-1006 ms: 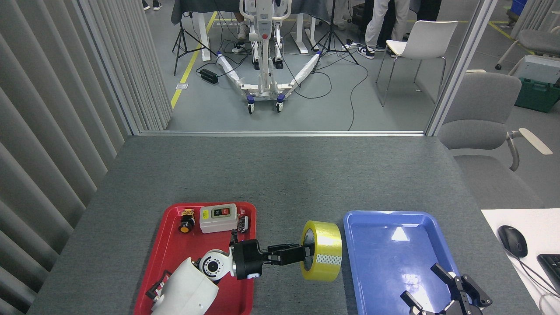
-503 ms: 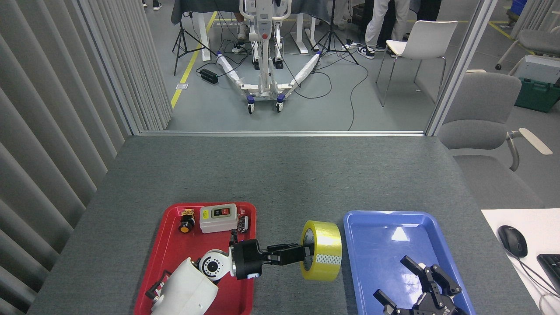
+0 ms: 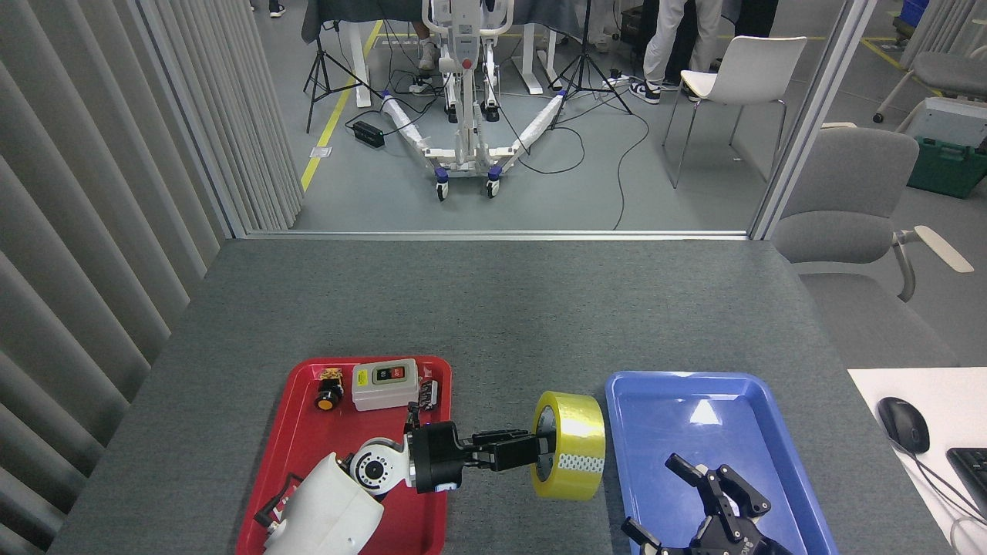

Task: Place and move tape with both arms
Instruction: 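Raise the right gripper and grasp the tape roll from the left gripper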

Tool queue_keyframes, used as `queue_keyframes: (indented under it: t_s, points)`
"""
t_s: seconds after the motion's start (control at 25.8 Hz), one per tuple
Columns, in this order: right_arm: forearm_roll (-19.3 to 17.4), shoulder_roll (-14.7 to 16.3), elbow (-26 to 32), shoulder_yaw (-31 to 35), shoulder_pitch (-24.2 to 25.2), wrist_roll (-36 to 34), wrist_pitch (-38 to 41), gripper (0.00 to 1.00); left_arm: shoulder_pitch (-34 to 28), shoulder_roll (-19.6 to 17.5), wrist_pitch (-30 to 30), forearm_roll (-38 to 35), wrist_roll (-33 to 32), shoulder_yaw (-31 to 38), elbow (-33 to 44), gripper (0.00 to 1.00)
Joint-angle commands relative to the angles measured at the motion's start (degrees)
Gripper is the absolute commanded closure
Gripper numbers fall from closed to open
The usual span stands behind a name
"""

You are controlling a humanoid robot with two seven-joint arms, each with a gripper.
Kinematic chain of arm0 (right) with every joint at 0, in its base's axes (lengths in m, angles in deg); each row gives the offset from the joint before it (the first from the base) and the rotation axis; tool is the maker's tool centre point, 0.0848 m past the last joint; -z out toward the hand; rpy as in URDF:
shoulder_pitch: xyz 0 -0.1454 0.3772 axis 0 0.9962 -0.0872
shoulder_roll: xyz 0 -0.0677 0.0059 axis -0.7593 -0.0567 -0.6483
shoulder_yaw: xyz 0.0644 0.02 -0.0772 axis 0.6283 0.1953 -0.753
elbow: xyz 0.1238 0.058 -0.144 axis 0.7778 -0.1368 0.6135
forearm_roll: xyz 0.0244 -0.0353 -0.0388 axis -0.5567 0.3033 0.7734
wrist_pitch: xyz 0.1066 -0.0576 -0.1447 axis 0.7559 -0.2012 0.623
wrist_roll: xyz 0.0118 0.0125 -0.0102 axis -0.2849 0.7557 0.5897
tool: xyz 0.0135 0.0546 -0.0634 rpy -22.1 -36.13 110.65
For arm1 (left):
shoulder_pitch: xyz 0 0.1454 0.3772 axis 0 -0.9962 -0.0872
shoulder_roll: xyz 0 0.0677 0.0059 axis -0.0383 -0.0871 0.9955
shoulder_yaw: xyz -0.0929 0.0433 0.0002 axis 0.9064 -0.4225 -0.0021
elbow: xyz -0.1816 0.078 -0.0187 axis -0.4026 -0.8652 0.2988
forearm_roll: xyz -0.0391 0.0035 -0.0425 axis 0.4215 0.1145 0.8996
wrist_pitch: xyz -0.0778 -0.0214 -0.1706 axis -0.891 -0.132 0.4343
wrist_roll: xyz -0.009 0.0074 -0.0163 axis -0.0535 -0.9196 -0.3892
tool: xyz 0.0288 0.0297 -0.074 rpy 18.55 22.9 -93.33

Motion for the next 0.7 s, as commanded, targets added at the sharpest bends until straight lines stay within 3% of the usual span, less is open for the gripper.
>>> queue_keyframes:
  t_s: [0.0,0.66]
  points:
    - [0.18,-0.55,-0.21,-2.88,-1.29,0.12,-0.01,0.00,-0.69,-0.68,-0.01,0.16,0.47,-2.13,4.12,1.00]
    - [0.97,-2.40,0.23,-8.15,-1.91,0.39,-0.01,0.02,-1.40,-1.12,-0.01,0.07,1.35,-3.63,4.83,1.00]
